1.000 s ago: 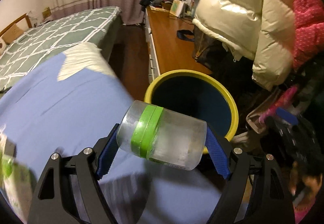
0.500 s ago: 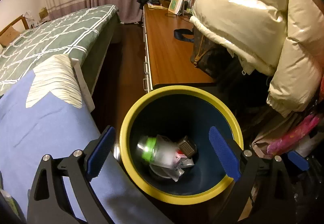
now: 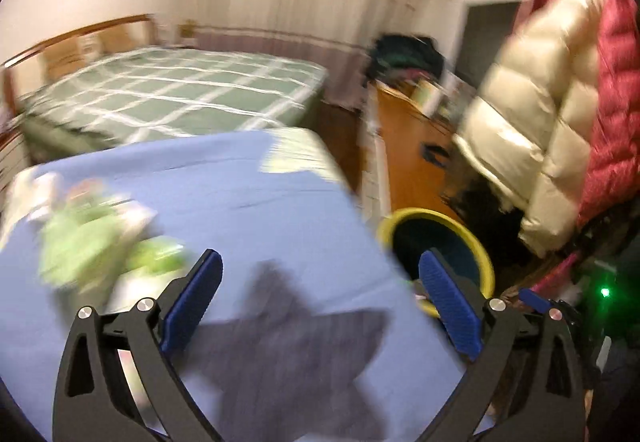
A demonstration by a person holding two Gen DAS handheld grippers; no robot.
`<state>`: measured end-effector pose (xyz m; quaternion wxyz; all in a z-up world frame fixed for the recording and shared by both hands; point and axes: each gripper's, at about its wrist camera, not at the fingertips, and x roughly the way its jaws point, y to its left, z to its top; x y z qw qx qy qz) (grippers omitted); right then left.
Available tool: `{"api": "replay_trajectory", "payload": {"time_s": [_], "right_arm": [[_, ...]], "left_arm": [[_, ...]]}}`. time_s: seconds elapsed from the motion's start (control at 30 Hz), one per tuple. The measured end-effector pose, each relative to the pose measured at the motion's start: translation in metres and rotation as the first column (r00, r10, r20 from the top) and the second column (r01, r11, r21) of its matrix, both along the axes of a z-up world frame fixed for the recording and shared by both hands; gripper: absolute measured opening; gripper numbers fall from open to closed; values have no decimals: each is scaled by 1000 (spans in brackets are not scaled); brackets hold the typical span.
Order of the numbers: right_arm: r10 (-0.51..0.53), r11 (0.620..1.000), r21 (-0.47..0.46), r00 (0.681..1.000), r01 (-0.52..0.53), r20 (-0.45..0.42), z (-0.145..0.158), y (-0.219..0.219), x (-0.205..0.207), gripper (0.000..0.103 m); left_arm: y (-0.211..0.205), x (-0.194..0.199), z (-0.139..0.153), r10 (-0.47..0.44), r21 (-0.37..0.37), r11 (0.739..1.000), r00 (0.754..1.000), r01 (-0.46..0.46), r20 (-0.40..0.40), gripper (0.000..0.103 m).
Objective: Collect trash
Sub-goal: 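Reach the right gripper to the green plastic bag and grasp it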
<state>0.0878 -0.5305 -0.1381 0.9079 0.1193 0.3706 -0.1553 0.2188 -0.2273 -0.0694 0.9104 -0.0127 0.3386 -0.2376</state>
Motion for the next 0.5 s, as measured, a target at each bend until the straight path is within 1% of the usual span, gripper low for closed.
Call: {"api": "replay_trajectory", "payload": {"time_s": [0.07, 0.13, 0.2, 0.27, 0.33, 0.4, 0.5], "right_arm": [[56, 998, -7, 998, -56, -3, 1, 24, 10, 73], [103, 995, -12, 995, -103, -2, 5, 45, 18, 73], [159, 987, -15, 987, -159, 5, 7, 74, 28, 74], [208, 978, -21, 978, -208, 10, 9, 101, 36, 74], [276, 961, -35, 961, -276, 14, 13, 134, 47, 74], [323, 945, -56, 946, -321, 21, 18, 164, 55, 76], [377, 924, -83, 926, -373, 30, 24, 203, 67, 77]], "left_arm": [[50, -13, 0, 102, 19, 995, 995, -103, 19, 97], [86, -23, 1, 179, 39, 983, 983, -180, 38, 97], [132, -35, -1, 268, 42, 962, 962, -270, 47, 97], [172, -41, -4, 343, 26, 938, 938, -344, 50, 97], [207, -42, -9, 409, 18, 912, 911, -411, 60, 97], [233, -40, -18, 458, 19, 888, 887, -460, 66, 97], [261, -33, -35, 518, 39, 853, 853, -521, 71, 97]]}}
